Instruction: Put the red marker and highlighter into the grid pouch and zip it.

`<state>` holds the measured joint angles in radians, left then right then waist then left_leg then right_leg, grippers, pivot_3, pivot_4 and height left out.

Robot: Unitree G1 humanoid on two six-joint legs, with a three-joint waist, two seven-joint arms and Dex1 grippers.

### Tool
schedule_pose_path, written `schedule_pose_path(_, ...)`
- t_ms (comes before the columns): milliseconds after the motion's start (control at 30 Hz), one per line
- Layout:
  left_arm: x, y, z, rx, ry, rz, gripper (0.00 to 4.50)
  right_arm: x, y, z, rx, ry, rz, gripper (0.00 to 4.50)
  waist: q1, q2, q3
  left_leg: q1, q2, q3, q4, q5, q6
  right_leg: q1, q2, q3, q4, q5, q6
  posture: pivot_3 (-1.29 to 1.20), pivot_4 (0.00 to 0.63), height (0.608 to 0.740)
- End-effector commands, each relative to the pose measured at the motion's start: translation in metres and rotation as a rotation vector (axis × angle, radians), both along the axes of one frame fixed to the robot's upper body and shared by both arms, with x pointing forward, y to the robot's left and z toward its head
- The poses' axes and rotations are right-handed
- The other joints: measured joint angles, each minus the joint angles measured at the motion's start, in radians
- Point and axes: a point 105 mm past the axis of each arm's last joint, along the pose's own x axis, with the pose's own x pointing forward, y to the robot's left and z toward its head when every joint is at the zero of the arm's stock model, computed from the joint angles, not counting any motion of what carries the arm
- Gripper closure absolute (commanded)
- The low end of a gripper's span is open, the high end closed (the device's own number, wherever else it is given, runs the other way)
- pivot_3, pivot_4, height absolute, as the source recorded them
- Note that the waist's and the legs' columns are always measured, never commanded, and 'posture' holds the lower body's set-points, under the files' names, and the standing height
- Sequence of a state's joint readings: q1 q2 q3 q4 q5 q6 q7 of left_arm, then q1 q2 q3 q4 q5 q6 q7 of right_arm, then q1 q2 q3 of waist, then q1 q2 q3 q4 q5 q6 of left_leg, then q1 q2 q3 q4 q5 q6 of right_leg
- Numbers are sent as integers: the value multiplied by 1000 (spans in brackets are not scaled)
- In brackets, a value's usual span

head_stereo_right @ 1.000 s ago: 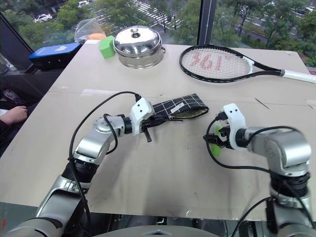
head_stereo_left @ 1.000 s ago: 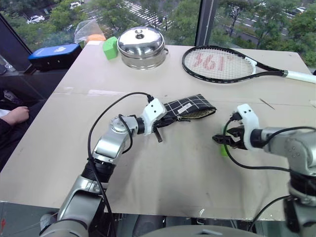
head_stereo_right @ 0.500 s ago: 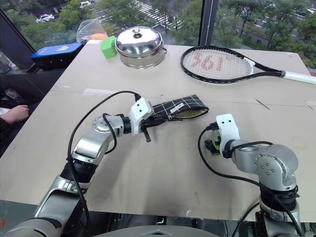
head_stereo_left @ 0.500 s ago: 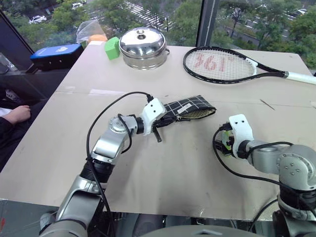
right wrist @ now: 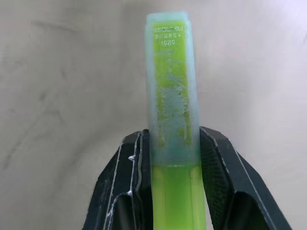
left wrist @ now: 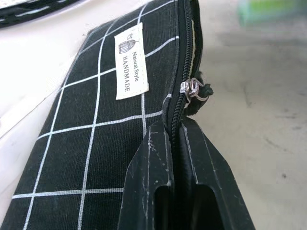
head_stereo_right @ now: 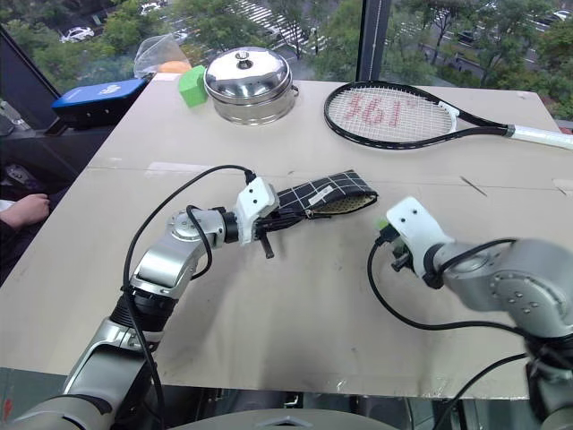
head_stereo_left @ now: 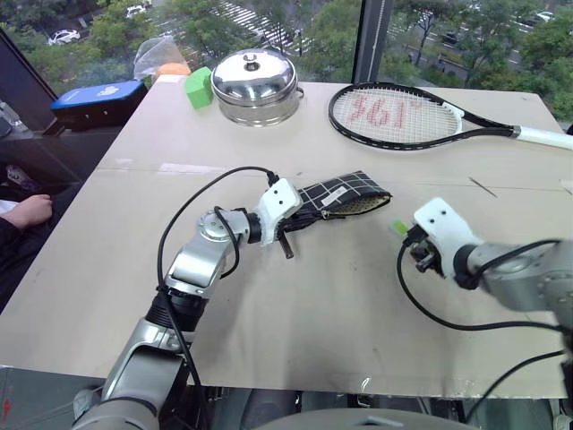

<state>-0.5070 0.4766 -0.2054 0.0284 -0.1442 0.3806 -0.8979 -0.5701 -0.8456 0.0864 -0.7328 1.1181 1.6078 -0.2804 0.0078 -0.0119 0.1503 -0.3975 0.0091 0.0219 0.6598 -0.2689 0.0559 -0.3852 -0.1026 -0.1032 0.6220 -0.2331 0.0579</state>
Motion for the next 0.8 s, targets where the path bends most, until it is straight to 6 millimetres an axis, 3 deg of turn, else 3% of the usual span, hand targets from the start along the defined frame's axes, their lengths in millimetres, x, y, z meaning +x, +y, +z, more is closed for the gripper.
schedule_pose_path(33, -4, -8, 17, -28, -57, -59, 4500, -1, 11, 14, -99, -50, 112, 3717, 2, -1, -1, 0, 1, -1, 0, 0, 0, 0, 1, 0, 0, 0, 0, 0, 150, 740)
schedule_pose_path(267, -14, -23, 22, -55, -71, -137, 4500, 13, 22, 10, -279, -44, 211, 3717, 6, -1, -1, -2, -1, 2, 1, 0, 0, -2, -2, 2, -1, 0, 0, 0, 150, 740)
schedule_pose_path(500, -32, -32, 19, -51, -69, -223, 4500, 36, 36, 15, -326, -97, 279, 3717, 1, -1, -1, -2, -1, 2, 2, 0, 1, -2, -2, 3, 0, 0, 0, 0, 150, 740)
schedule_pose_path(700, -38, -42, 16, -59, -65, -249, 4500, 60, 77, 8, -330, -152, 471, 3717, -9, -1, 0, -1, -1, 2, 3, 0, 0, -2, -2, 3, 1, 0, 0, 0, 150, 740)
schedule_pose_path(733, -37, -42, 17, -63, -65, -243, 4500, 60, 81, 5, -310, -138, 503, 2917, -8, -1, 0, -1, -1, 2, 3, 0, 0, -2, -2, 3, 2, 0, 0, 0, 150, 740)
schedule_pose_path(800, -33, -40, 17, -65, -61, -219, 4500, 65, 75, 4, -308, -145, 518, 2449, -2, -1, 0, -2, -1, 2, 4, 0, 0, -2, -1, 2, 2, 0, 0, 0, 150, 740)
